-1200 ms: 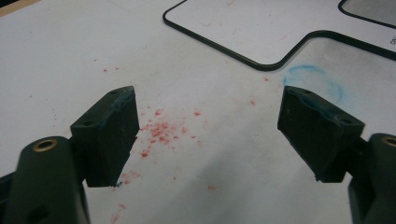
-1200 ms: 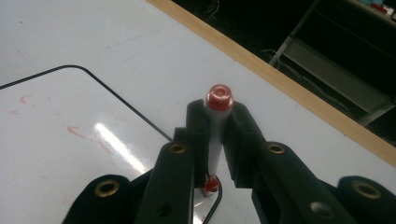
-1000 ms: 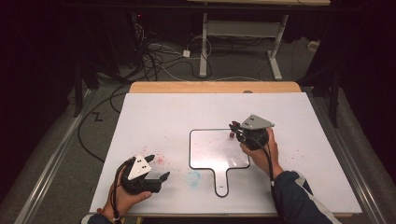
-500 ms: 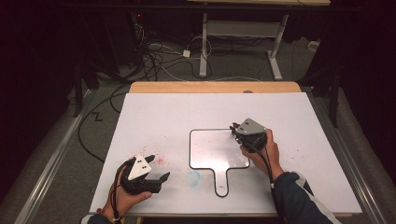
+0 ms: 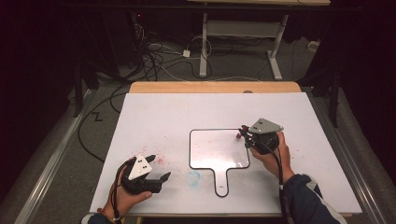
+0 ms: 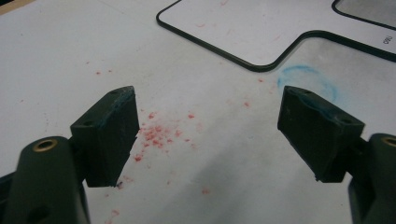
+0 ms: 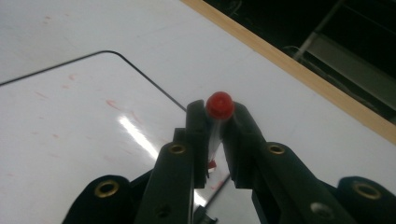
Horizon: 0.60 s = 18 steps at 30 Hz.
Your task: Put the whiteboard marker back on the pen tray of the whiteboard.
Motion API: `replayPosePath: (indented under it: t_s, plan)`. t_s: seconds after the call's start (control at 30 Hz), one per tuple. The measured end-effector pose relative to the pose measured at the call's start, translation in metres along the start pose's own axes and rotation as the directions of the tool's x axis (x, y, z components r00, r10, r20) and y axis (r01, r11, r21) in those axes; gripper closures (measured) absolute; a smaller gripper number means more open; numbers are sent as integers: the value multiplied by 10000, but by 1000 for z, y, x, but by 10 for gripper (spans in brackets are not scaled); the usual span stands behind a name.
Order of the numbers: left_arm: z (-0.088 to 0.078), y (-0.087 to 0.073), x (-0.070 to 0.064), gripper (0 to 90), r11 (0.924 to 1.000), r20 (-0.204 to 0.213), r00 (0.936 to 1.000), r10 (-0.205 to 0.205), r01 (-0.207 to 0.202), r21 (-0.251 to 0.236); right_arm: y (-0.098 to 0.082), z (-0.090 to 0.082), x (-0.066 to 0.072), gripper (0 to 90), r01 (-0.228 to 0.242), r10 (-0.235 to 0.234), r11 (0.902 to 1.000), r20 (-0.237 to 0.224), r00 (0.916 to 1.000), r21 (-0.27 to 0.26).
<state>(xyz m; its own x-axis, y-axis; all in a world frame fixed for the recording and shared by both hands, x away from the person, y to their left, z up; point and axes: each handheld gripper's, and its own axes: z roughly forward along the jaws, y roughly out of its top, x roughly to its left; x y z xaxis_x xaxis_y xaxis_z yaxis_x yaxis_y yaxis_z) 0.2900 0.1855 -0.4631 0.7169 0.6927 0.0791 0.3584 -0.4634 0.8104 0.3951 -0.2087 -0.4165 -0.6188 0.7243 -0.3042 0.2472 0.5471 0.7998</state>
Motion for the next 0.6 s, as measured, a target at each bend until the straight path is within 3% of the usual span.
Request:
replayPosePath:
  t_s: [0.03, 0.13, 0.3, 0.37, 0.47, 0.6]
  plan:
    - [0, 0, 0, 196, 10000, -1, 10000, 6, -6, -5, 0, 0, -1, 815, 137, -139, 9999, 192, 9997, 87]
    - [0, 0, 1, 196, 10000, 20, 10000, -15, 15, 9, 0, 1, -1, 815, 198, -201, 9997, 154, 9997, 166]
    - [1, 0, 0, 196, 10000, 58, 10000, -5, 5, 23, 8, 2, 11, 815, 512, -507, 9987, -526, 9973, 82]
    - [1, 0, 0, 196, 10000, 59, 10000, -18, 18, 18, 9, 3, 12, 815, 671, -663, 9976, -464, 9967, 156]
    - [0, 0, 0, 196, 10000, 57, 10000, -24, 24, 34, 8, 4, 5, 816, 708, -715, 9962, 111, 9974, 506]
    - [1, 0, 0, 196, 10000, 85, 10000, -47, 46, 49, 10, 2, 5, 815, 613, -594, 9970, -419, 9974, 463]
